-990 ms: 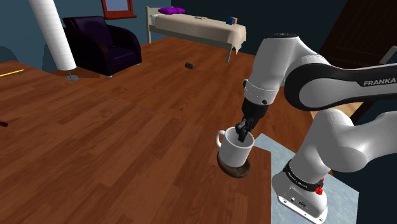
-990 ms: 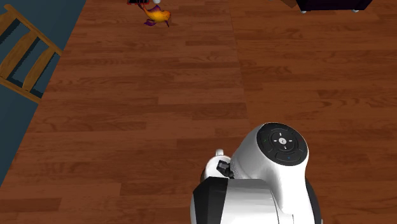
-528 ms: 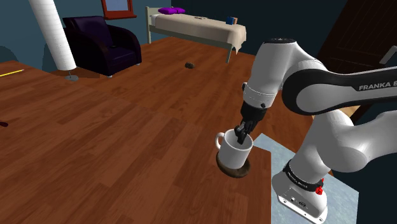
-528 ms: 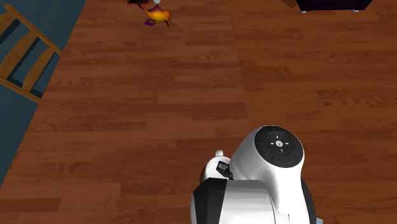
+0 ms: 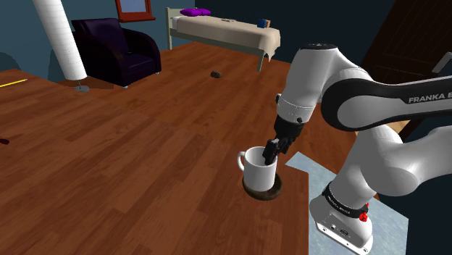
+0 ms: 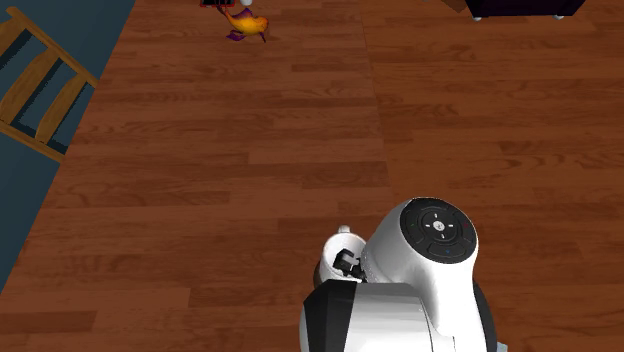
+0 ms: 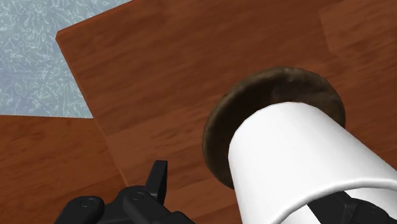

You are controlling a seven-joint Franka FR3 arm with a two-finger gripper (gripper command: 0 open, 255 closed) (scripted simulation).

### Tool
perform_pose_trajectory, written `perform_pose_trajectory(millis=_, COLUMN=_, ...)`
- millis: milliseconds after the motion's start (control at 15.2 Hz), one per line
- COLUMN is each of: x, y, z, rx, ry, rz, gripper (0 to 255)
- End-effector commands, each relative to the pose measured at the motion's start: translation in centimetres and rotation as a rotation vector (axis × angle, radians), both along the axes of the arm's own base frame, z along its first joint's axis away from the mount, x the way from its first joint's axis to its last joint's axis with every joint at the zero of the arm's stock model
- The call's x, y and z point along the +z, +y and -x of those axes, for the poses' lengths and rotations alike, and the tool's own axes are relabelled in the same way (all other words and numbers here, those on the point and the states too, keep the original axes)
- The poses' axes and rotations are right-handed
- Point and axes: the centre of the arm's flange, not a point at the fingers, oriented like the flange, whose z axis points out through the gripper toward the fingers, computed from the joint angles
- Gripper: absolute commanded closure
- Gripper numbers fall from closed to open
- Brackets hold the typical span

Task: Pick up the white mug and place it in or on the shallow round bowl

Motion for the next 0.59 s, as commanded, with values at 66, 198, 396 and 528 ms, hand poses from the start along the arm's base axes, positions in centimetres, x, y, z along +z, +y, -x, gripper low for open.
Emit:
perform_pose_trajectory(millis=66, x=2.6, y=0.0, z=-0.1, rx=0.000, ry=0.000, rz=0.000, gripper=0)
perform_pose_trajectory(millis=198, x=5.0, y=0.0, z=-0.1, rx=0.000, ry=0.000, rz=0.000, gripper=0)
perform_pose_trajectory(millis=396, x=5.0, y=0.0, z=-0.1, rx=0.000, ry=0.000, rz=0.000, gripper=0)
perform_pose_trajectory(millis=528, x=5.0, y=0.0, z=-0.1, rx=0.000, ry=0.000, rz=0.000, gripper=0)
